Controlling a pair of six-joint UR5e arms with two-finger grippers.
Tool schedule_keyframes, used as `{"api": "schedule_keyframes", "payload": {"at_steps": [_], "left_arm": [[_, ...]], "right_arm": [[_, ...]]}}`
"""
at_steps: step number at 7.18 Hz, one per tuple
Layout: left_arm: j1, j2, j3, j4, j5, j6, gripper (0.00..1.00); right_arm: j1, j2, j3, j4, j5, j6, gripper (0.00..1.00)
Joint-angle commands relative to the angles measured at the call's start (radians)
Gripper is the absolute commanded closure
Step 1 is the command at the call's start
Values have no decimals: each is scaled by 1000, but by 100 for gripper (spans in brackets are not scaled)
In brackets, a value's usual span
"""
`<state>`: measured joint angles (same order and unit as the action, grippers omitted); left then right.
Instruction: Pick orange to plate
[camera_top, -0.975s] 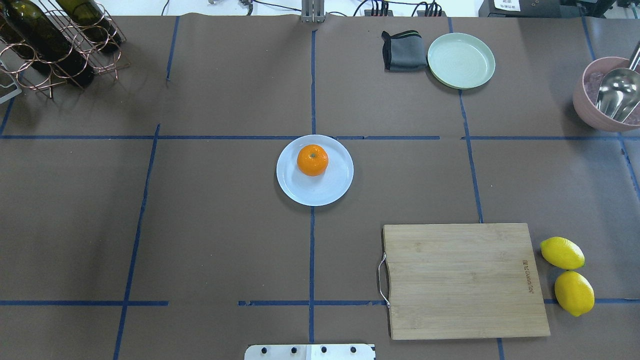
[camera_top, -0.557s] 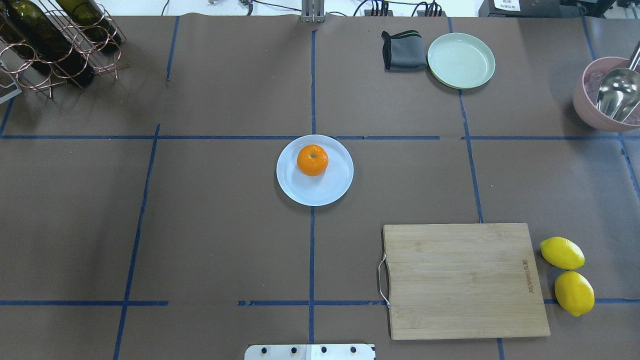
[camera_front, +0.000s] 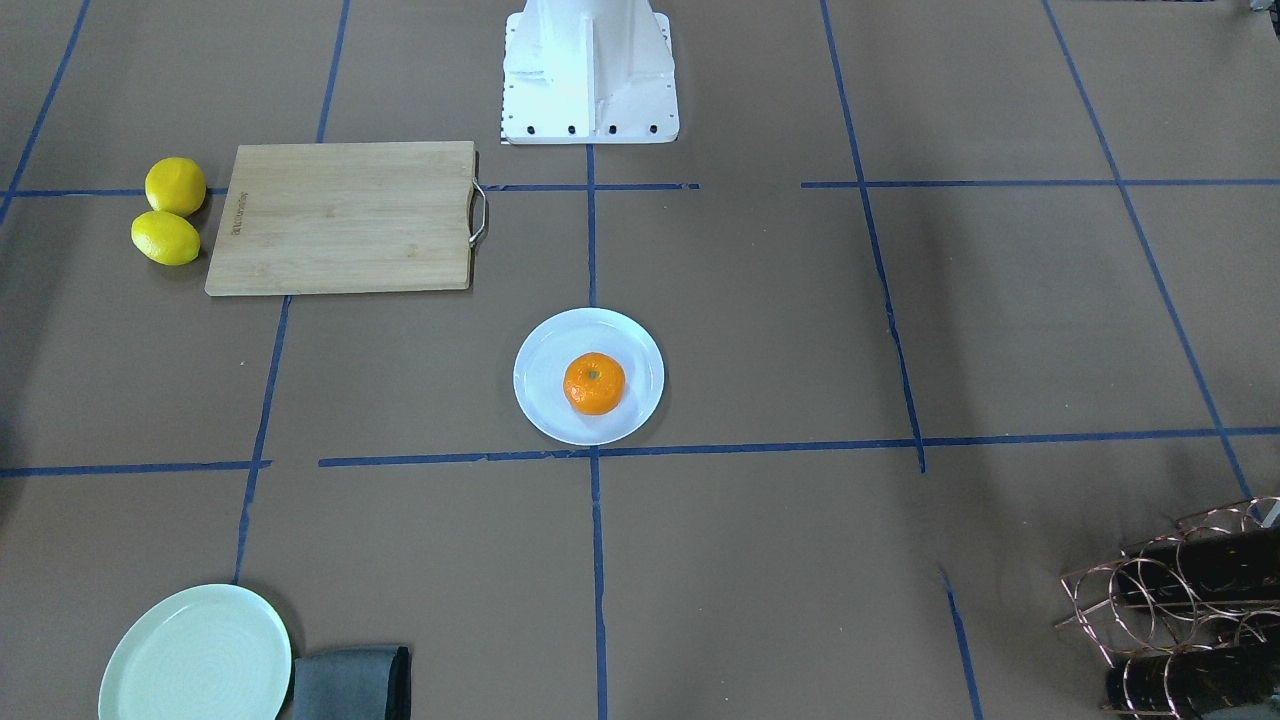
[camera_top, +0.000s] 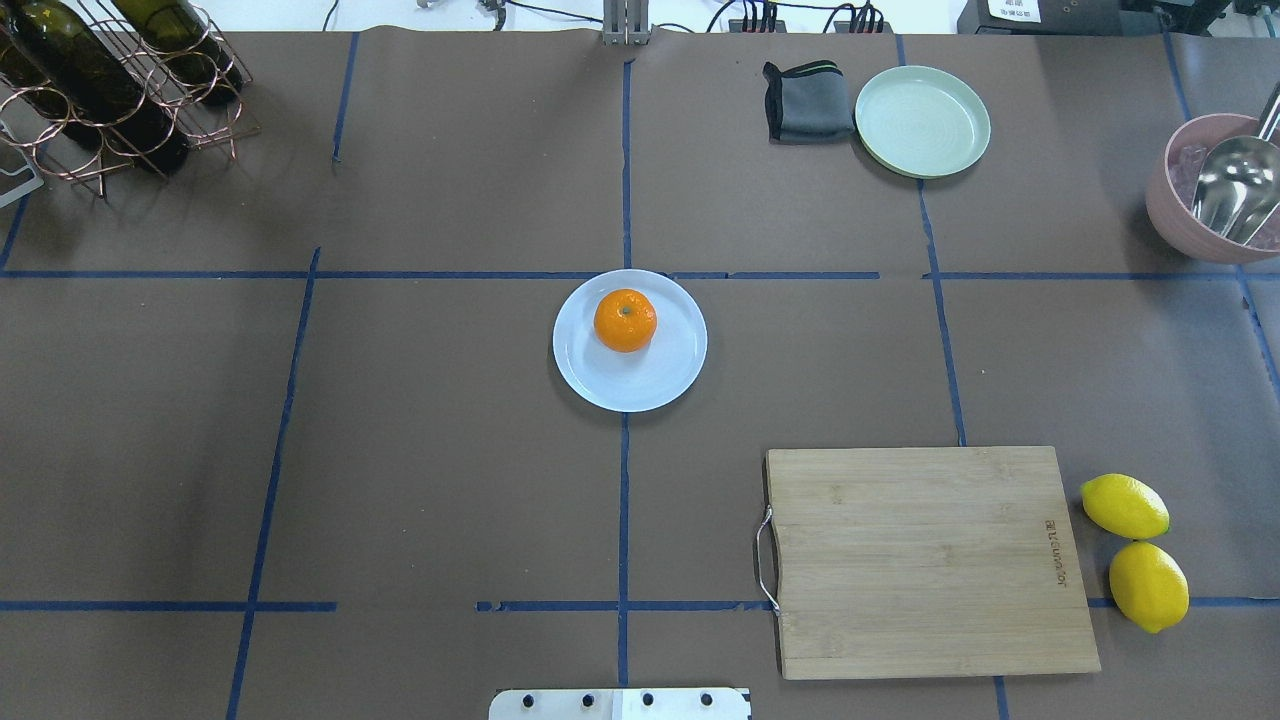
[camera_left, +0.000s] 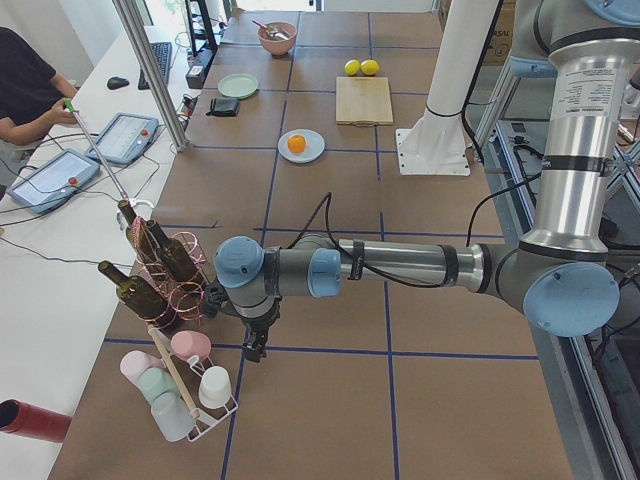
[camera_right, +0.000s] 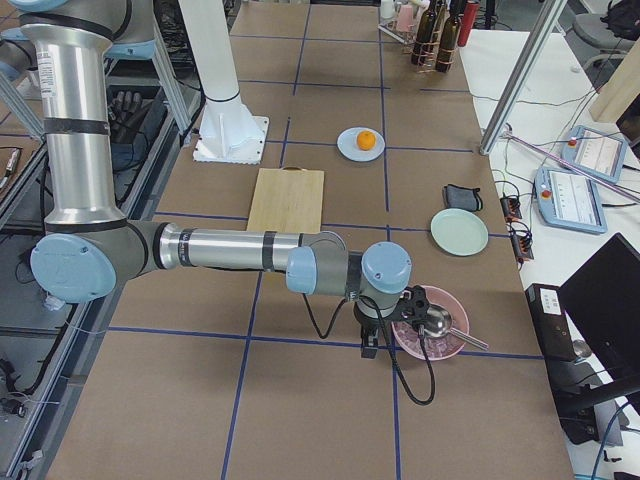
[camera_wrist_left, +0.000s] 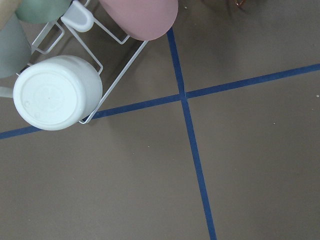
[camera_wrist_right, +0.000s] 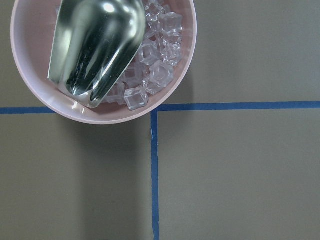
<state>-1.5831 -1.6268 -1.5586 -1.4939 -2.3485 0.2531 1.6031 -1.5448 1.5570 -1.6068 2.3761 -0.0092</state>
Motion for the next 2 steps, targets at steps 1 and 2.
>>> {"api": "schedule_keyframes", "payload": {"at_steps": [1, 2], "left_arm": [[0, -1, -1, 0, 0, 0, 0], [0, -1, -1, 0, 0, 0, 0]], "right_arm": [[0, 0, 0, 1, 0, 0, 0], [0, -1, 2, 1, 2, 0, 0]]}}
